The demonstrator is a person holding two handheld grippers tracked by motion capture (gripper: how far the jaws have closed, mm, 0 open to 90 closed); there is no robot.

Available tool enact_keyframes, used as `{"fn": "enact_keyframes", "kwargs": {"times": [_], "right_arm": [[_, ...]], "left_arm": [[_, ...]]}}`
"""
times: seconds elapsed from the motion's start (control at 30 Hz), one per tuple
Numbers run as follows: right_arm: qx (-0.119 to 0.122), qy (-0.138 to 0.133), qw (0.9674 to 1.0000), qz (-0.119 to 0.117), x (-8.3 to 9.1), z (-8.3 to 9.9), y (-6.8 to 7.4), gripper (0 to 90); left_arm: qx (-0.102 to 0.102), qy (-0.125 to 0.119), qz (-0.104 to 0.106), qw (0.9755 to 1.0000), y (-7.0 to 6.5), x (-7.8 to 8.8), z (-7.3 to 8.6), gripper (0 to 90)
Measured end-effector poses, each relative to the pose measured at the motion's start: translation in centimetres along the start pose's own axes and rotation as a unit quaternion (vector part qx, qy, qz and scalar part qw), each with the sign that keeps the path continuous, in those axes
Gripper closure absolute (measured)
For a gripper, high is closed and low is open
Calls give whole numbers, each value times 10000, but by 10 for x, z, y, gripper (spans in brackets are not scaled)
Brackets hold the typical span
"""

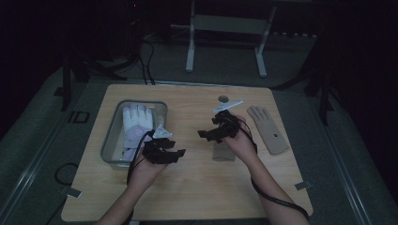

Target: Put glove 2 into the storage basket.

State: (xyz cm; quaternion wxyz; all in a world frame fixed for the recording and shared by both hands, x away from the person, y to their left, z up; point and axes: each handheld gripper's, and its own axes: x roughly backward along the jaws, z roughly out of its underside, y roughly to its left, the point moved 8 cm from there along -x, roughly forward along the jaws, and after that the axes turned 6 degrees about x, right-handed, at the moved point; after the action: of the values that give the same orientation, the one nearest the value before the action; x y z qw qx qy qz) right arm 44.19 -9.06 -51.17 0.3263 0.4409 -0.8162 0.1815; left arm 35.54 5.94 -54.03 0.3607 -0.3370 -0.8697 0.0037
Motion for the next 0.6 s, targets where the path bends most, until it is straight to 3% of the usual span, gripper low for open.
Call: {"fn": "enact_keyframes", "kwargs": {"times": [0.23, 0.3, 0.4, 0.47, 0.6], "right_arm": [[-17, -19, 10000, 41, 6, 23, -9, 147], [-70, -13, 10000, 56, 7, 34, -14, 148], [-111, -60, 9999, 46, 8, 41, -17, 148], [-136, -91, 9999, 56, 9, 52, -22, 148], [-134, -129, 9998, 83, 10, 62, -28, 147]], "left_arm": [[-161, 17, 21, 9999, -13, -16, 6, 332], [-213, 33, 199, 9996, -20, -22, 9, 261], [-259, 36, 214, 9994, -24, -26, 11, 240], [-357, 103, 209, 9991, -28, -31, 14, 158], [-448, 15, 256, 9987, -34, -39, 19, 141]]}}
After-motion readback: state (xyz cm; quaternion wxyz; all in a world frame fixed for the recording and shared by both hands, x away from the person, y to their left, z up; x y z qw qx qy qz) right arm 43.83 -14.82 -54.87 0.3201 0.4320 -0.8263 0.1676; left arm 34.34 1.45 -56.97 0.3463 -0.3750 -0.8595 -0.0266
